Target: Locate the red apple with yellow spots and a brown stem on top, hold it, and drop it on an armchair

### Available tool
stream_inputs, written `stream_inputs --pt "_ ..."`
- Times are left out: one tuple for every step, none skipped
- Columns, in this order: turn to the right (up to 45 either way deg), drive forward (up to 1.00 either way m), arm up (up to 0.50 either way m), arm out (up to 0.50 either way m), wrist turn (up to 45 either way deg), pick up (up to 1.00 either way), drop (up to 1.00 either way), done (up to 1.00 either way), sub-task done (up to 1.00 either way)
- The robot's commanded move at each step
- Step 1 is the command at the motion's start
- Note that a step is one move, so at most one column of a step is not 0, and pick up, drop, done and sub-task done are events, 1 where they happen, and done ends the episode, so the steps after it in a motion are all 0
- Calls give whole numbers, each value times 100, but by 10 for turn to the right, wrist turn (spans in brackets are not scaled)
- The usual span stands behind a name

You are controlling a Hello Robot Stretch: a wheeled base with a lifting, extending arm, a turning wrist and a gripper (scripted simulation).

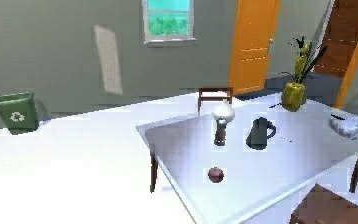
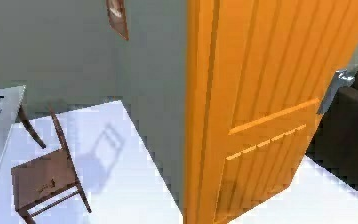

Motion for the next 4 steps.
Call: stream_inputs --pt "-450 0 0 0 0 0 0 0 0" --pt "-270 0 0 0 0 0 0 0 0" --pt "-30 0 0 0 0 0 0 0 0" --pt "450 0 0 0 0 0 0 0 0"
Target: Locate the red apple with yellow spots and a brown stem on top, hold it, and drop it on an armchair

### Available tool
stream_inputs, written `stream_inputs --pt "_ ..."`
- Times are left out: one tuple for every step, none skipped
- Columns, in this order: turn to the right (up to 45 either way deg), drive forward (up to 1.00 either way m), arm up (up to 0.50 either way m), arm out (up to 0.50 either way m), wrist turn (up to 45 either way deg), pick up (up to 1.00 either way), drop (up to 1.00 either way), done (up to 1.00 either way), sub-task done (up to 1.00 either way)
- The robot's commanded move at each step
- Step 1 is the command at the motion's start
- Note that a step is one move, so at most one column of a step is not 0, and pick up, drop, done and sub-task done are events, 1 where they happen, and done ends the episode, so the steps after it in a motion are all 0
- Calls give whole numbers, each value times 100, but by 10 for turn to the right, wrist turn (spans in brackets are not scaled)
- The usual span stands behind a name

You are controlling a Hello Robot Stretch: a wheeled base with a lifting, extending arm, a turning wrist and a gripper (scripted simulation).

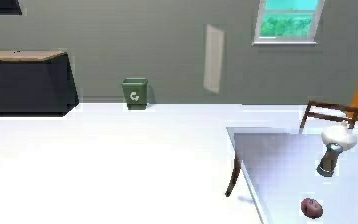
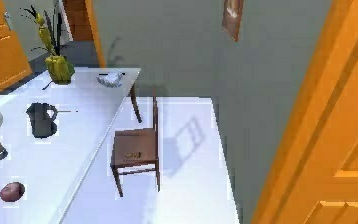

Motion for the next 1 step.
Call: stream_inputs --pt "0 100 0 0 0 0 0 0 0"
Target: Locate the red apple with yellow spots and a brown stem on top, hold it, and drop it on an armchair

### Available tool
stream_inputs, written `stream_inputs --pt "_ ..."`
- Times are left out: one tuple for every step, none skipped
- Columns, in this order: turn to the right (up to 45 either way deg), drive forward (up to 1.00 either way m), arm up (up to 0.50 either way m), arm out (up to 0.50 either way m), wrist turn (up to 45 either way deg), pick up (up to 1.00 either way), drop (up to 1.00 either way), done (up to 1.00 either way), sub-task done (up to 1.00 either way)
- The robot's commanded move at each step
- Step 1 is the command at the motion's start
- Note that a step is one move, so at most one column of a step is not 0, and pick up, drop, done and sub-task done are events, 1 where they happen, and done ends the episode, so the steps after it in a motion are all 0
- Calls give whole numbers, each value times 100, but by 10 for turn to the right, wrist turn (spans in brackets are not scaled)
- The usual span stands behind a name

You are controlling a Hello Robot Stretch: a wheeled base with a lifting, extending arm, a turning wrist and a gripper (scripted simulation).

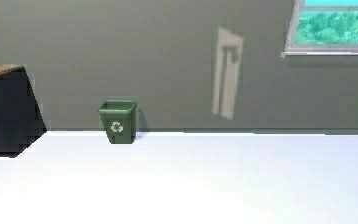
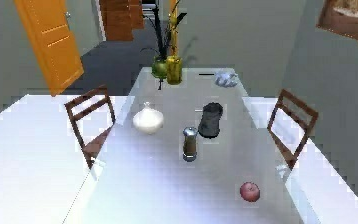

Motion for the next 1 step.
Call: stream_inputs --pt "240 0 0 0 0 0 0 0 0"
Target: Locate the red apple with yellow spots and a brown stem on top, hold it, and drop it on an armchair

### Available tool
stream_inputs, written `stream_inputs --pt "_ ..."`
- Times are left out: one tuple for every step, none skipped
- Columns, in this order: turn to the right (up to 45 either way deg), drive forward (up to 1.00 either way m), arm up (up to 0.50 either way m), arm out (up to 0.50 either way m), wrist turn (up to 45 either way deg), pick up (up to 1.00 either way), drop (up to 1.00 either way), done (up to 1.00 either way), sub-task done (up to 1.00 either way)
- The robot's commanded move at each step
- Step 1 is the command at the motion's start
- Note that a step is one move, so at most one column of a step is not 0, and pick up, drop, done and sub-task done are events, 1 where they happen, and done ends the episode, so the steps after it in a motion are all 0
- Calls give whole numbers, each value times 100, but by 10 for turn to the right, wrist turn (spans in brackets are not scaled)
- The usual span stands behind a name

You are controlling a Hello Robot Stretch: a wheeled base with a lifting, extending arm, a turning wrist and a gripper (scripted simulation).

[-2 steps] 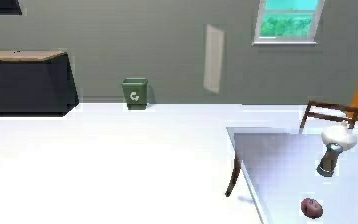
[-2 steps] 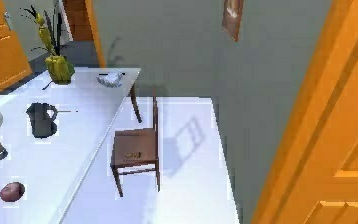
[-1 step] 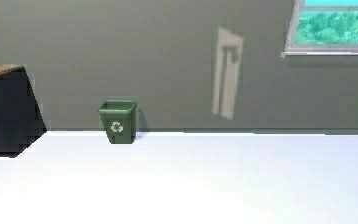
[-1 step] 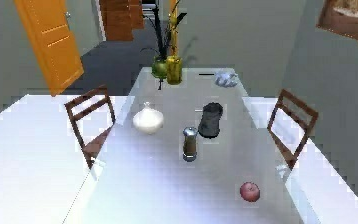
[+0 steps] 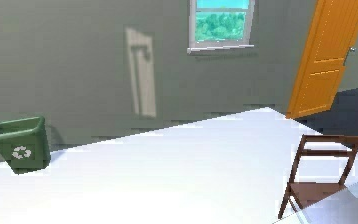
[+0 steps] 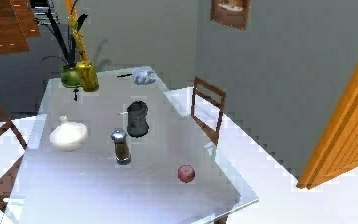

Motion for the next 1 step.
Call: stream_inputs --pt "0 0 50 0 0 0 0 0 0"
